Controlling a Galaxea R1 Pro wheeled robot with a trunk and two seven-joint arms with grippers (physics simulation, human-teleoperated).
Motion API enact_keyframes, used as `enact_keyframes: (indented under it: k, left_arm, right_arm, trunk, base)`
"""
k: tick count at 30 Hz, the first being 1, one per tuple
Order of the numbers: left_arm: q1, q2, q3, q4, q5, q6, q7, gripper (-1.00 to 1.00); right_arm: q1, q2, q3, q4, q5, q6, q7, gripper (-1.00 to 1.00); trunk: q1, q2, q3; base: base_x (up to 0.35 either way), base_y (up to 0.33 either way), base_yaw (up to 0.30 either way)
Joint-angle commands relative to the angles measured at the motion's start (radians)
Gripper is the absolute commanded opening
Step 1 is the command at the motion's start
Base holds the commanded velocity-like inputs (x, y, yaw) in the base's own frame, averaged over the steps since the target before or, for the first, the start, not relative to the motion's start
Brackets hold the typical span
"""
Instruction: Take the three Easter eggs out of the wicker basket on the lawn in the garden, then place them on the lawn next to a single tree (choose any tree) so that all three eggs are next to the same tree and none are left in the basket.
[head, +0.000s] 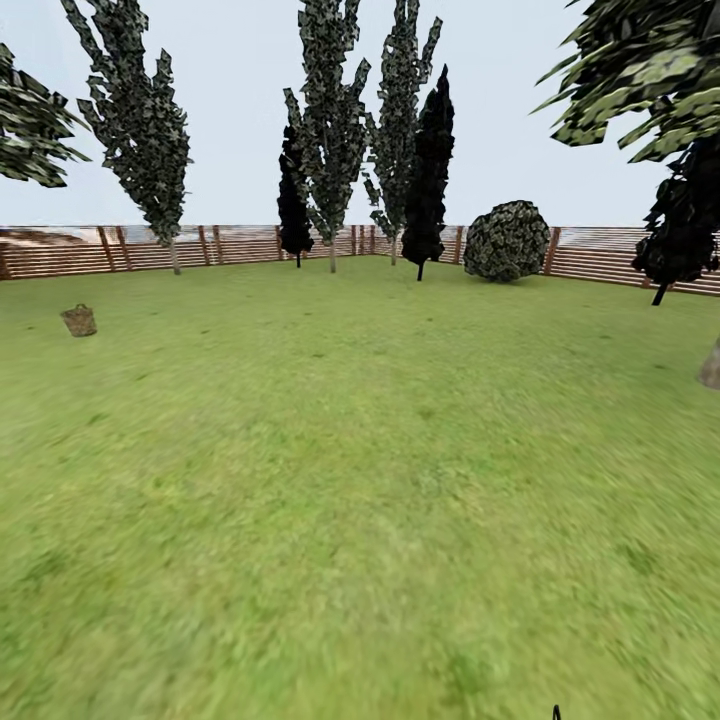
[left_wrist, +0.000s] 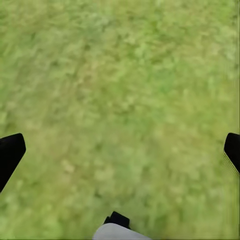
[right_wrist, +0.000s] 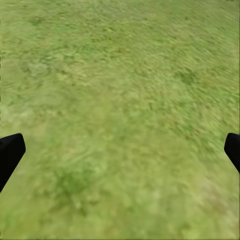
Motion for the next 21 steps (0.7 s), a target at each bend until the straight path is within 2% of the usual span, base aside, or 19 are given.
enact_keyframes:
  k: [1, 7, 9, 12, 15, 21]
  left_arm:
    - [-0.001, 0.0, -0.004, 0.001, 0.008, -0.003, -0.001, 1.0]
    - [-0.001, -0.004, -0.003, 0.001, 0.007, -0.003, 0.0, 1.0]
    - [-0.001, -0.009, -0.003, 0.002, -0.002, -0.003, 0.0, 1.0]
    - [0.0, -0.013, -0.004, 0.002, -0.039, -0.002, 0.003, 1.0]
    - [0.0, -0.015, -0.004, 0.002, -0.062, -0.002, 0.005, 1.0]
    - [-0.001, -0.016, -0.004, 0.003, -0.067, -0.001, 0.005, 1.0]
  right_arm:
    - [-0.001, 0.0, -0.001, 0.001, -0.001, -0.003, 0.0, 1.0]
    - [-0.001, 0.0, 0.0, 0.0, -0.001, -0.002, 0.0, 1.0]
    - [-0.001, 0.001, 0.0, 0.001, -0.001, -0.002, 0.0, 1.0]
    - [-0.001, 0.001, 0.001, 0.001, -0.001, -0.002, 0.0, 1.0]
    - [-0.001, 0.001, 0.001, 0.001, -0.001, -0.002, 0.0, 1.0]
    - [-0.001, 0.001, 0.001, 0.001, -0.001, -0.002, 0.0, 1.0]
  trunk:
    - [0.001, -0.001, -0.001]
    - [0.001, -0.001, -0.001]
    - [0.001, -0.001, -0.001]
    - [0.001, -0.001, -0.001]
    - [0.001, -0.001, -0.001]
    - [0.001, -0.001, -0.001]
  base:
    - [0.326, -0.001, 0.0]
    - [0.326, 0.0, 0.0]
    - [0.327, 0.0, 0.0]
    - [0.326, 0.0, 0.051]
    - [0.327, -0.005, 0.203]
    - [0.326, -0.079, 0.265]
